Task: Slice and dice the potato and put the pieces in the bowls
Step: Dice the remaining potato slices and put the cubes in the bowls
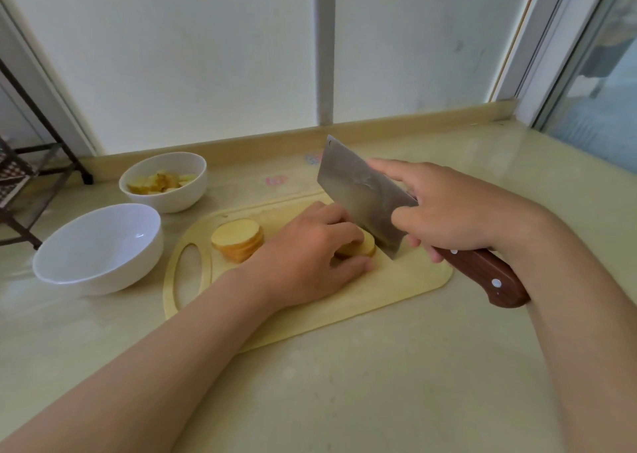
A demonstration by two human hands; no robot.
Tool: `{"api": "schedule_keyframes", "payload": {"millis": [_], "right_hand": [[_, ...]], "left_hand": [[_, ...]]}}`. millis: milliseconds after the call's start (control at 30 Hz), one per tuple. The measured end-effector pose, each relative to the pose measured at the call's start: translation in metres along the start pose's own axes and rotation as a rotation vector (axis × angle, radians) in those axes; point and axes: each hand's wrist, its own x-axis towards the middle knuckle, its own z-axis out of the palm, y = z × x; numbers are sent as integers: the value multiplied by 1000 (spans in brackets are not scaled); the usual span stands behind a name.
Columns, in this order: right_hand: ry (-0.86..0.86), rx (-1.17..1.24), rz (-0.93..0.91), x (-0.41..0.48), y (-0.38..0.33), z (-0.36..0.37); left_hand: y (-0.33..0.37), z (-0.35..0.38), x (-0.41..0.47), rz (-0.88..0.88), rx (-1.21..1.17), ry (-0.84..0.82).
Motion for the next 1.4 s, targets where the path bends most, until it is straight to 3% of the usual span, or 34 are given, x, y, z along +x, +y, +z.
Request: {"api": "schedule_keyframes", "payload": {"millis": [267,733,1100,1400], "right_hand": [[-14,-40,5,-1,-2,1],[-89,-114,4,-6,-10,1],[-117,-182,21,-3,-13,2],[-152,-18,194,1,-19,-3]], "left_hand": [[-6,0,-2,85,-56,-10],[-6,-1,-3,55,-145,-22],[-6,2,-2,159,-50,-23],[-6,-2,-3,133,-46,-31]]}}
